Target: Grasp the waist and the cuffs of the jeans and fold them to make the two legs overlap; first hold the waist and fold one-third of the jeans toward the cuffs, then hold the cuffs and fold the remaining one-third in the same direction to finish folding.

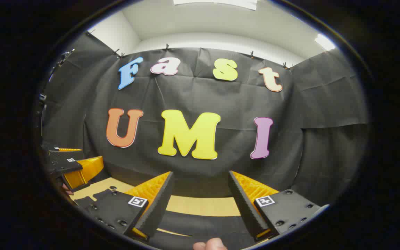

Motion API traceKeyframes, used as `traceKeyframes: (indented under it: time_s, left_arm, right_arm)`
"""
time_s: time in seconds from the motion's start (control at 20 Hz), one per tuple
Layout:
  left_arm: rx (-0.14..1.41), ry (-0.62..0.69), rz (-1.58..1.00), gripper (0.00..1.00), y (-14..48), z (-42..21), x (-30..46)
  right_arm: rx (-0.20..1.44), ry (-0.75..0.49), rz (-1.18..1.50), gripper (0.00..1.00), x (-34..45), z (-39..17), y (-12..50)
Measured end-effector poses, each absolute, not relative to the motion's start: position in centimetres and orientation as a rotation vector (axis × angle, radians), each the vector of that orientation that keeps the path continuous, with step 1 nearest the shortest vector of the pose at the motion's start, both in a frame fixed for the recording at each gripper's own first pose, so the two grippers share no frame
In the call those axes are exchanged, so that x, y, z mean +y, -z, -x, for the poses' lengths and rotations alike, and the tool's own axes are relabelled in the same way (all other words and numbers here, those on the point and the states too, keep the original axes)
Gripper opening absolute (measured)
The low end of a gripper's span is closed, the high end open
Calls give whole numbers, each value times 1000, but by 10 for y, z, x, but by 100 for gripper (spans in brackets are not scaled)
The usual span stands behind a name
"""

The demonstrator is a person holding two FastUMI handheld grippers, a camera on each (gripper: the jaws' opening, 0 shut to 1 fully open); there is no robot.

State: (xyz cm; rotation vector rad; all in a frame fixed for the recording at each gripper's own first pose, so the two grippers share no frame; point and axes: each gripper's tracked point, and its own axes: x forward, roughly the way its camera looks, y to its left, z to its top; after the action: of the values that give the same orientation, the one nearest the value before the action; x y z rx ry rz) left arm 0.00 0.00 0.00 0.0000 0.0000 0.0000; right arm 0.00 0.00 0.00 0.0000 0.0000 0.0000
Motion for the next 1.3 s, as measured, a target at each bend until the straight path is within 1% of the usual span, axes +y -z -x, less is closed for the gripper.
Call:
traceKeyframes:
  time_s: [0.05, 0.1, 0.35, 0.45, 0.5, 0.6, 0.75, 0.9, 0.95, 1.0, 1.1, 1.15, 1.3]
  left_arm:
    - [0, -1, 0, 93, 0, 0, 0]
    - [-1, -5, 1, 100, -1, -1, 0]
    - [-12, -37, -10, 100, 2, -6, 8]
    - [-24, -59, -26, 100, -1, -16, 29]
    - [-27, -63, -29, 100, -2, -16, 29]
    - [-24, -62, -31, 100, 1, -20, 28]
    - [-25, -61, -29, 100, 2, -24, 33]
    - [1, -97, -6, 100, 14, -22, 62]
    - [6, -121, -4, 100, 17, -17, 78]
    - [7, -142, -2, 100, 22, -11, 95]
    - [65, -179, 23, 100, 51, 1, 134]
    - [136, -218, 83, 100, 80, 12, 160]
    - [289, -322, 239, 100, 143, 40, 218]
  right_arm:
    - [2, 4, -2, 94, -3, -2, 0]
    - [2, 11, -6, 94, -6, -2, 0]
    - [2, 36, -4, 94, -26, -7, 3]
    - [5, 60, -5, 94, -39, -11, 6]
    - [8, 67, -5, 99, -43, -13, 7]
    - [10, 67, 0, 94, -44, -17, 9]
    - [15, 61, 6, 94, -43, -20, 10]
    - [45, 69, 11, 94, -50, -23, 19]
    - [62, 74, 13, 96, -54, -23, 23]
    - [79, 86, 19, 94, -63, -21, 27]
    - [136, 108, 25, 94, -85, -11, 45]
    - [210, 114, 16, 94, -100, -3, 66]
    - [366, 161, -39, 94, -142, 22, 111]
